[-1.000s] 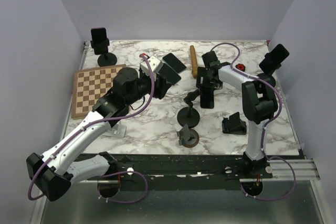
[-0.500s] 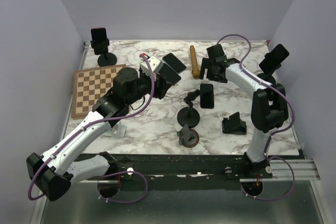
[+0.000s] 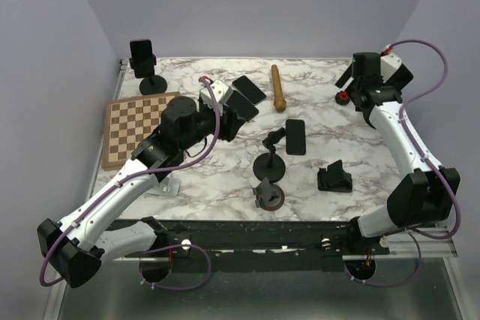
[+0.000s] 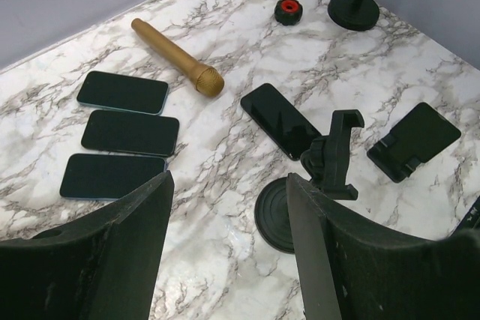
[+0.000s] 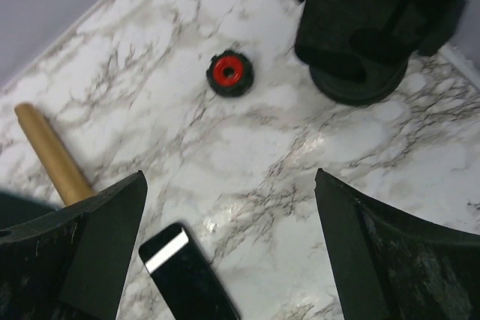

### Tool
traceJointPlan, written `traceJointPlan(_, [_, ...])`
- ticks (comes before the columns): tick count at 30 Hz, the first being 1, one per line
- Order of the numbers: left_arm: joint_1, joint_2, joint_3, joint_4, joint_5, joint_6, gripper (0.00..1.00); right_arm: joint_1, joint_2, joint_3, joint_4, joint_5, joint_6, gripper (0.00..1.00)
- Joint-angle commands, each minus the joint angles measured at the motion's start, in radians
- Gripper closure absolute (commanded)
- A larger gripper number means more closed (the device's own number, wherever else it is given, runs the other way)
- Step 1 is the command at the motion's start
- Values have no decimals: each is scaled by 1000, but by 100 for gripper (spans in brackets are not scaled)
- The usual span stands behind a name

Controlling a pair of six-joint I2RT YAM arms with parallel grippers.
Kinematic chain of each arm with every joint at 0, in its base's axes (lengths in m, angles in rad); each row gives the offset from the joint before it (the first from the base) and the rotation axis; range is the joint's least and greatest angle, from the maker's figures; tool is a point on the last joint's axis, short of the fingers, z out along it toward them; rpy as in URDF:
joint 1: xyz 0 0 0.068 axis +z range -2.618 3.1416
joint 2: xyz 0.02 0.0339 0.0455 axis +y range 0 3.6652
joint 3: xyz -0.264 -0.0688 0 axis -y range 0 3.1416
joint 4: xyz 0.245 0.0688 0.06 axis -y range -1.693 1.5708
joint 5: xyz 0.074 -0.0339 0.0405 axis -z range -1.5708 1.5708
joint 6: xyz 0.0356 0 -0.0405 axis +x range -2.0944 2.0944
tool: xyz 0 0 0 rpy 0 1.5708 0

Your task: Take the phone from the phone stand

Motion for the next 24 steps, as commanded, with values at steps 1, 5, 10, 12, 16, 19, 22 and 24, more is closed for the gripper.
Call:
traceJointPlan(1, [-8,-22,-4,19,9,-15,30,-87,-37,23,22,80,22,0])
traceJointPlan(5, [-8,-26,1,17,16,-20,30,-134,-49,54,-13,171,78,0])
traceJointPlan(10, [-8,-39,0,18,26,-26,30,-155,-18,111,-66,277,208,0])
traceJointPlan(12, [-8,-40,2,16,27,-28,30,-156,15,157,-77,300,198,0])
traceJointPlan(16, [-7,-50,4,16,32,-29,30,-188,94,257,-120,351,190,0])
traceJointPlan(19, [-8,-58,3,17,28,-29,30,-202,140,307,-155,366,205,0])
traceJointPlan(22, [-8,-66,1,18,25,-31,30,-212,180,353,-183,372,221,0])
traceJointPlan(24, [-8,-67,-2,24,31,-37,30,-222,209,378,-183,362,217,0])
